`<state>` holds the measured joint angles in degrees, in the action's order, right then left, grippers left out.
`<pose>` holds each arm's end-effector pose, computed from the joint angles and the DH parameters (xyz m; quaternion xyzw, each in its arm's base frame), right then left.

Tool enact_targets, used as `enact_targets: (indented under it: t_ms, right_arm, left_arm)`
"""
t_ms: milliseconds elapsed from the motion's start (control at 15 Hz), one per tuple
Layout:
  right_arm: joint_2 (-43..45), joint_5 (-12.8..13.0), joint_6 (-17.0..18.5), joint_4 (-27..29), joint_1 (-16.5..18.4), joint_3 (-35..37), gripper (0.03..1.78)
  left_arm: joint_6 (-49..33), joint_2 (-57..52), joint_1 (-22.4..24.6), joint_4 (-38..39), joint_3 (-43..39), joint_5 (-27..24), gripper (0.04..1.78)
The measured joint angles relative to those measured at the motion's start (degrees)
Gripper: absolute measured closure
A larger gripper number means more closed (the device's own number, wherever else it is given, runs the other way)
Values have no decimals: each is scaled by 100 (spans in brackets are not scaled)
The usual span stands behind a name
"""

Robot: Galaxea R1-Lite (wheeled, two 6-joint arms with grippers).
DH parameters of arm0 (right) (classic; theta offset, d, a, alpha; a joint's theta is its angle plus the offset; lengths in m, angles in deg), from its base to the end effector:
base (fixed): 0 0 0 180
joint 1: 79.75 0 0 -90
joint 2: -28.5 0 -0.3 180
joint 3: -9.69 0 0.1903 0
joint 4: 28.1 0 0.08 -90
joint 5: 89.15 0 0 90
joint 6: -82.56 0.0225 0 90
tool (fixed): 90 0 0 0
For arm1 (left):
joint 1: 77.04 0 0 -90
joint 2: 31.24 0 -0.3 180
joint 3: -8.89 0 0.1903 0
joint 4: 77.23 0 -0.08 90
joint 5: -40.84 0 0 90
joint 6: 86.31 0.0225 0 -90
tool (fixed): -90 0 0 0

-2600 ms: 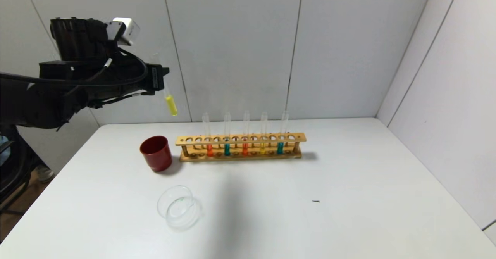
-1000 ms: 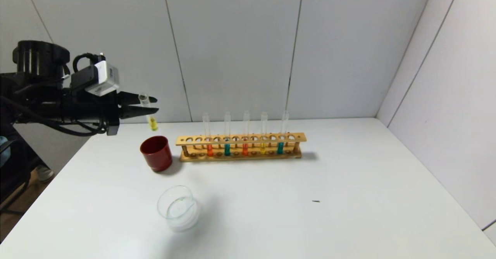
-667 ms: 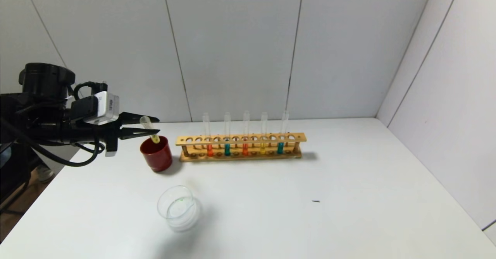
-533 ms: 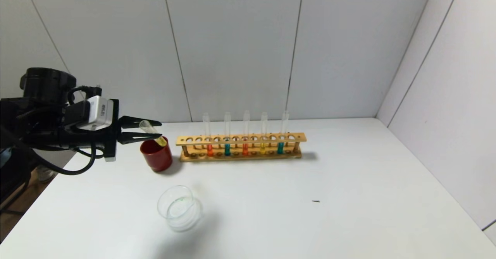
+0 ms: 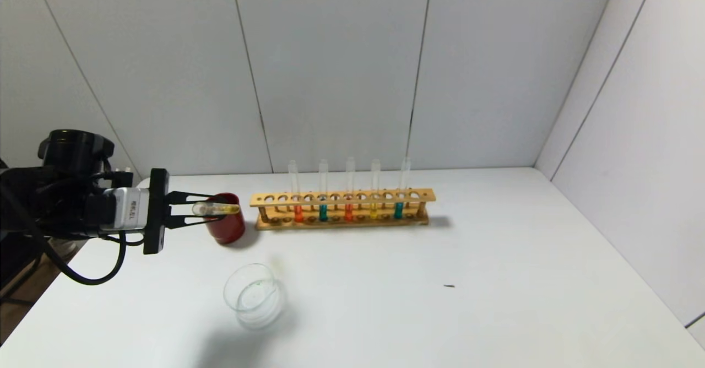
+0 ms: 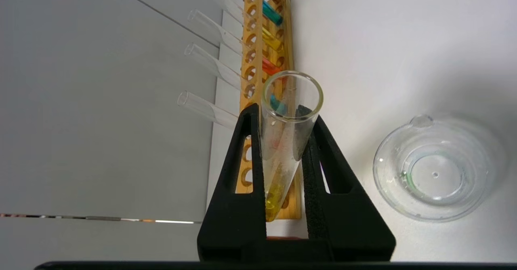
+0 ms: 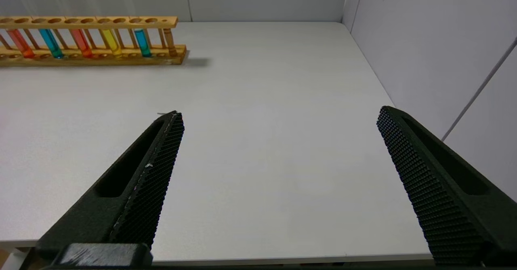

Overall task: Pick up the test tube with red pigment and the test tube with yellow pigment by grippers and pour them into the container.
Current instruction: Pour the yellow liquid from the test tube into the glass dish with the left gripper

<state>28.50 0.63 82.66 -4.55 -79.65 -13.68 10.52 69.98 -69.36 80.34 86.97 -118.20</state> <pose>-0.0228 0.0001 0.0752 0.0009 0.0016 0.0010 1.0000 0.2952 0.0186 0.1566 0.4336 -0.1503 -0.5394 0.7061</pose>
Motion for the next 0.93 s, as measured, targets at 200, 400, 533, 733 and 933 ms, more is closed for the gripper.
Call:
enact_targets:
  t_ms: [200,400,533,733,933]
  right_arm:
    - [0,0,0,0,0,0,6]
    - [0,0,0,-2,0,0,6]
    - [0,-2,0,0,0,0,6]
    - [0,-2,0,0,0,0,6]
    - [0,0,1,0,0,0,6]
  left_arm:
    - [112,112,20,2,20,22,151]
    - [212,200,2,-1,118,243,151]
    - [468,308,-9,-23,267,458,151]
    - [791,407,-182,-48,358,731,151]
    - [890,475,-367,-52,347,836,151]
